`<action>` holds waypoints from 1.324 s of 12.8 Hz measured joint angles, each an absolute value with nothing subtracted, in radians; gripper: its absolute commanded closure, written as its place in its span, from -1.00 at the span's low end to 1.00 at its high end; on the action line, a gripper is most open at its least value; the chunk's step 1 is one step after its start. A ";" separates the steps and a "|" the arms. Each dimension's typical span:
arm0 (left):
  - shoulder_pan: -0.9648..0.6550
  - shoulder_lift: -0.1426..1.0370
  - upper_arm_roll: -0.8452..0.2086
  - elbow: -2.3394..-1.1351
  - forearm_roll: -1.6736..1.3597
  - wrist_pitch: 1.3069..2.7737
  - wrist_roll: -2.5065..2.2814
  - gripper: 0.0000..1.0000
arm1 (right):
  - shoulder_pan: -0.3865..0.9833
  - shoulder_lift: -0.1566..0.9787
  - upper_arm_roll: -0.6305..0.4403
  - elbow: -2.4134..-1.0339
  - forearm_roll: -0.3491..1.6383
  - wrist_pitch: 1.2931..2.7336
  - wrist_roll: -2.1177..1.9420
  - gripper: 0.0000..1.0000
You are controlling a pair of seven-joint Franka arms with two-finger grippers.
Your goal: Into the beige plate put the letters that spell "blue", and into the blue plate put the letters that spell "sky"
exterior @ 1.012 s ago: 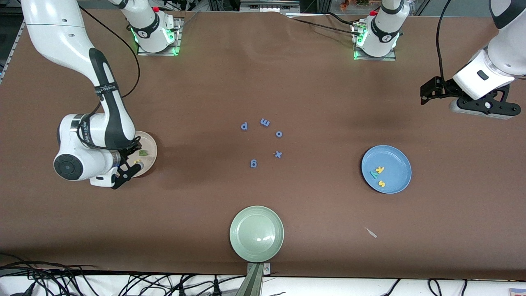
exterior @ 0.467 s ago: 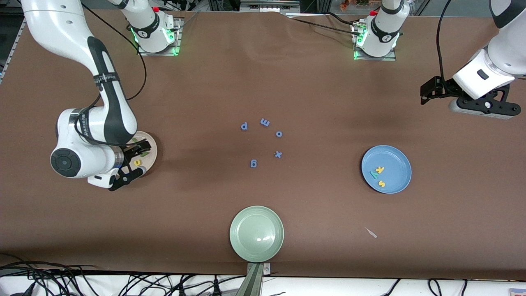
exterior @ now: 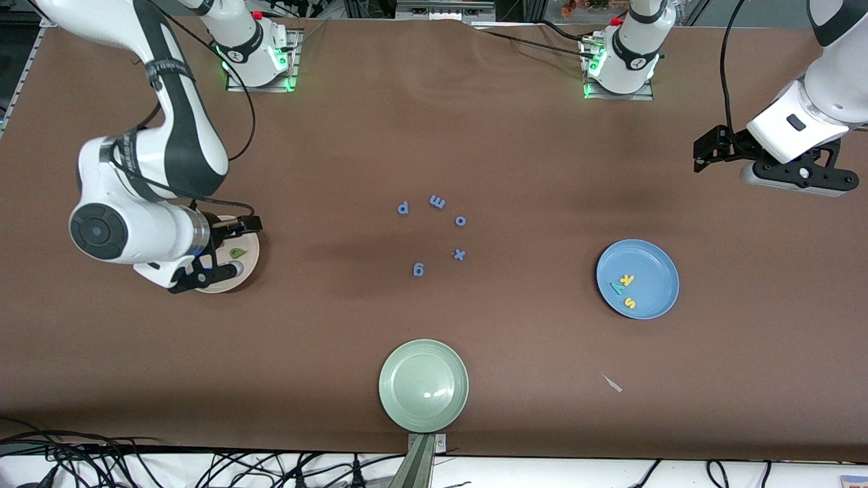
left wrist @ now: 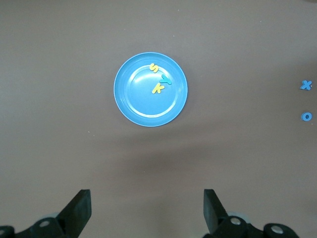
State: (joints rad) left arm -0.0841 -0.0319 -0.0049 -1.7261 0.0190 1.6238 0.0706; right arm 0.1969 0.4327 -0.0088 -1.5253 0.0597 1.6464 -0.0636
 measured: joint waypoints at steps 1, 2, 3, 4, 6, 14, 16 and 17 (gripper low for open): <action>-0.084 -0.032 -0.005 -1.726 0.019 1.624 0.071 -1.00 | 0.196 0.413 -0.009 -1.525 0.060 1.630 -0.043 -1.00; -0.084 -0.032 -0.005 -1.726 0.019 1.624 0.071 -1.00 | 0.196 0.392 -0.009 -1.525 0.059 1.611 -0.019 -1.00; -0.084 -0.032 -0.005 -1.726 0.019 1.624 0.071 -1.00 | 0.197 0.371 -0.009 -1.524 0.056 1.601 0.019 -1.00; -0.084 -0.032 -0.006 -1.726 0.019 1.624 0.071 -1.00 | 0.200 0.347 -0.009 -1.524 0.050 1.596 0.055 -1.00; -0.084 -0.032 -0.008 -1.725 0.019 1.624 0.071 -1.00 | 0.201 0.297 -0.009 -1.525 0.030 1.587 0.080 -1.00; -0.084 -0.031 -0.009 -1.725 0.019 1.624 0.071 -1.00 | 0.101 0.103 -0.019 -1.568 -0.004 1.571 0.081 -1.00; -0.084 -0.031 -0.009 -1.725 0.019 1.624 0.071 -1.00 | 0.077 0.060 -0.019 -1.588 -0.006 1.557 0.027 -1.00; -0.084 -0.031 -0.009 -1.725 0.019 1.624 0.071 -1.00 | 0.061 0.045 -0.020 -1.600 -0.012 1.556 -0.011 -1.00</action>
State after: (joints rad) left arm -0.0841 -0.0313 -0.0091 -1.7248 0.0190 1.6237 0.0706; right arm 0.0615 0.0452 -0.0199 -1.6003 -0.0116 1.5564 -0.0113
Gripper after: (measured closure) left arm 0.000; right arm 0.000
